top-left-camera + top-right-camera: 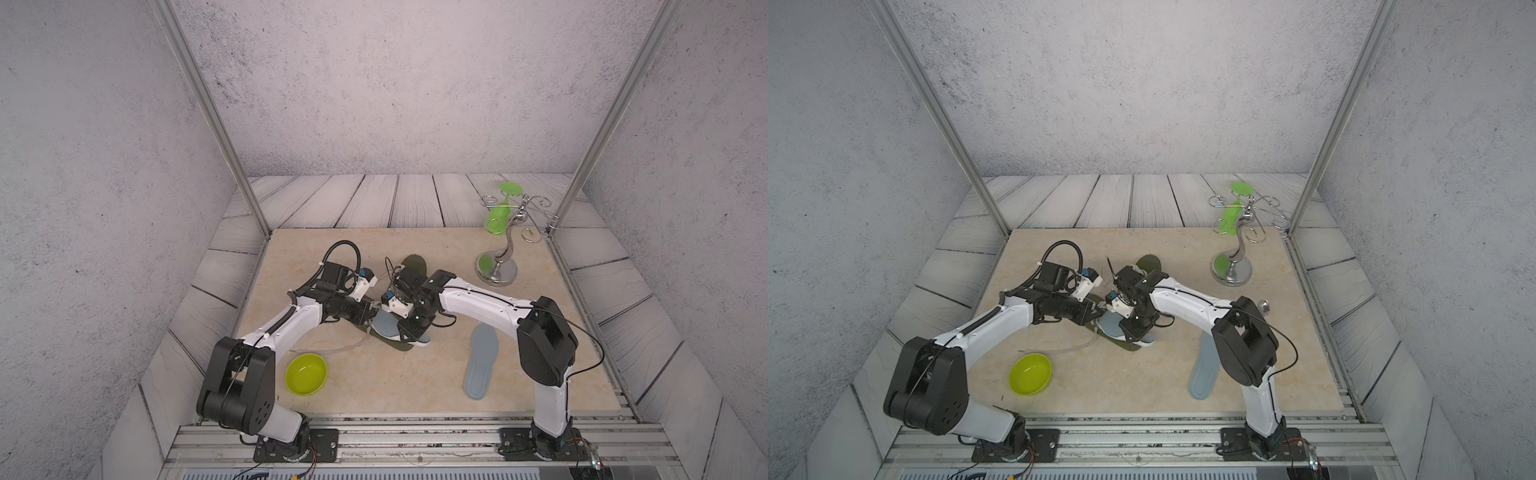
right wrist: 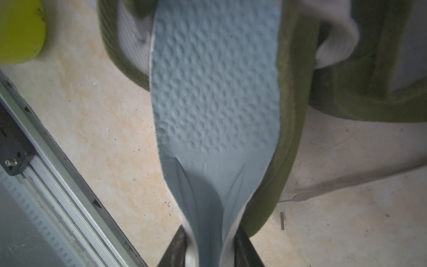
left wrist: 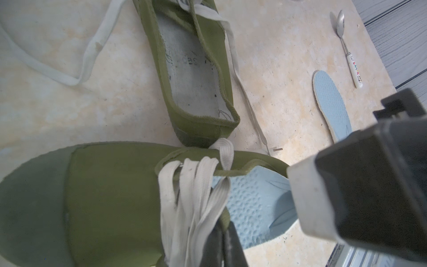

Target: Insert the insole into the shoe

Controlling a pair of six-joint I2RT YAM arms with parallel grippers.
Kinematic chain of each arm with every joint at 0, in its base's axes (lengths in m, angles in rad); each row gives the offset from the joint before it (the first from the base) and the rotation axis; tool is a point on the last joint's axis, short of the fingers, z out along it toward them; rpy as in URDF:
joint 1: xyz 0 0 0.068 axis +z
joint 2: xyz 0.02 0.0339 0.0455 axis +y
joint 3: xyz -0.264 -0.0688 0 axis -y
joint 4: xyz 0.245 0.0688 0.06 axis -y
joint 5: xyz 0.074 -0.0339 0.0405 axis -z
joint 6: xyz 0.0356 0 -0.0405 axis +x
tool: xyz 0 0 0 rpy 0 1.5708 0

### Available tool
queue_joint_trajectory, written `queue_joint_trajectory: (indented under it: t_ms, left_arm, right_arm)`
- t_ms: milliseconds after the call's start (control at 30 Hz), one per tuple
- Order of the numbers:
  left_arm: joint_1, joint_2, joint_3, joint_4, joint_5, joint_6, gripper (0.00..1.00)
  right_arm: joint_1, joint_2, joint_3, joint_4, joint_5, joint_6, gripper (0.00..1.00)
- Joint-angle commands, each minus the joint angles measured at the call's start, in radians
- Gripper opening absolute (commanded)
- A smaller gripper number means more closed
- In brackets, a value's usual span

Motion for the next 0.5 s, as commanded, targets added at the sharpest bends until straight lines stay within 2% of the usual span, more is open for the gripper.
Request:
queue_joint_trajectory:
  t_ms: [0, 267, 467]
  left_arm:
    - [-0.003, 0.008, 0.034, 0.011, 0.093, 0.013, 0.00]
    - [0.007, 0.014, 0.036, 0.014, 0.100, 0.014, 0.00]
    - [0.024, 0.034, 0.065, 0.009, 0.168, -0.025, 0.00]
  right_arm:
    - [0.002, -0.029, 0.061, 0.021, 0.034, 0.022, 0.33]
    - [0.005, -0.042, 0.095, 0.005, 0.089, 0.068, 0.33]
    - [0.028, -0.017, 0.099, 0.019, 0.187, 0.065, 0.32]
